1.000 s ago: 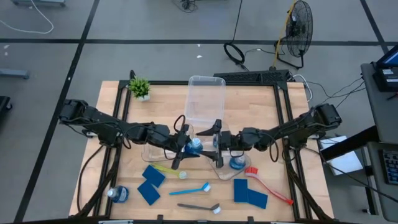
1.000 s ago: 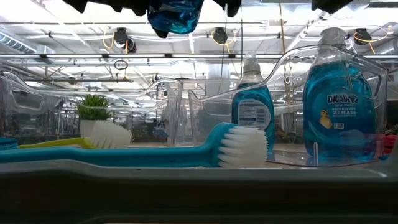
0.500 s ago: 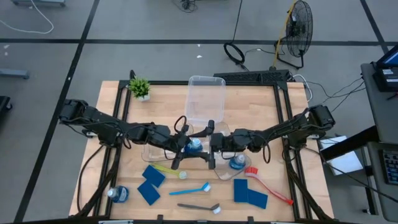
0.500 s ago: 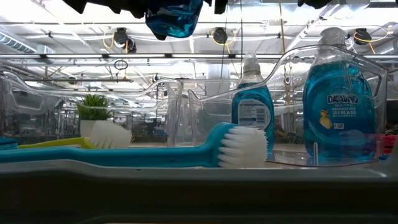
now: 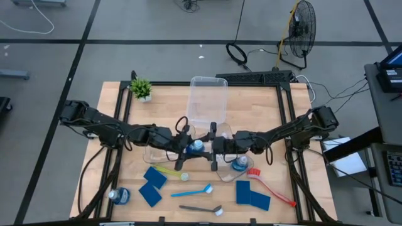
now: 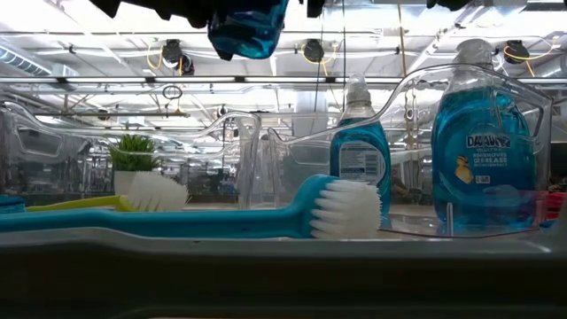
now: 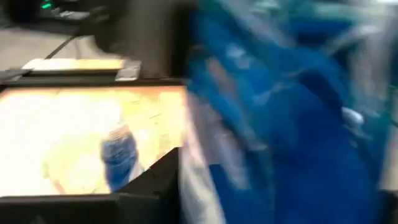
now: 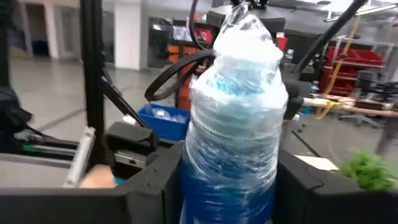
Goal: Pick & Place Kitchen Sink Supplies
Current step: Put the blue soap dispenser into the right transparent bin
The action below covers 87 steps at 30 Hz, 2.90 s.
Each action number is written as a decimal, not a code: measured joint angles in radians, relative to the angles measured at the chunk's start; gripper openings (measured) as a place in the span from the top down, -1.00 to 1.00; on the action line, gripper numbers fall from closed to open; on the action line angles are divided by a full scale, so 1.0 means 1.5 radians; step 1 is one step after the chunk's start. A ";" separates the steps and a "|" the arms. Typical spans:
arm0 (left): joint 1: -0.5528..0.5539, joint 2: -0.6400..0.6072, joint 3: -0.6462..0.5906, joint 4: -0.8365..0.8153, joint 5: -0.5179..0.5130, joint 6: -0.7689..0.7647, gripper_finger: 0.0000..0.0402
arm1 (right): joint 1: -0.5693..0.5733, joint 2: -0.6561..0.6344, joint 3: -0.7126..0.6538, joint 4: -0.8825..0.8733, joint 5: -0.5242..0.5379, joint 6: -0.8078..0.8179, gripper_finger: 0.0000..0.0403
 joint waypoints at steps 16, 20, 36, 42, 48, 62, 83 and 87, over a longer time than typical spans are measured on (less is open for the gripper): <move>-0.028 -0.170 0.001 -0.117 -0.131 0.040 -0.85 | 0.060 -0.135 -0.022 -0.330 0.068 0.066 0.22; -0.029 -0.198 0.001 -0.150 -0.136 0.032 -0.87 | 0.075 -0.134 -0.068 -0.325 0.183 0.072 0.22; -0.022 -0.198 0.001 -0.177 -0.155 0.006 -0.88 | 0.059 -0.120 -0.255 -0.096 0.221 0.140 0.22; -0.022 -0.198 0.001 -0.177 -0.155 0.003 -0.88 | 0.046 -0.089 -0.262 -0.059 0.179 0.143 0.22; -0.022 -0.198 0.001 -0.179 -0.154 0.003 -0.88 | 0.040 -0.089 -0.261 -0.075 0.135 0.137 0.22; -0.022 -0.197 0.000 -0.182 -0.154 0.004 -0.88 | 0.036 -0.248 -0.264 -0.229 0.080 0.035 0.22; -0.022 -0.197 0.000 -0.189 -0.154 0.000 -0.88 | -0.029 -0.264 -0.393 -0.056 -0.085 0.093 0.22; -0.022 -0.197 0.000 -0.190 -0.154 0.000 -0.88 | -0.026 -0.262 -0.390 -0.005 -0.139 0.082 0.22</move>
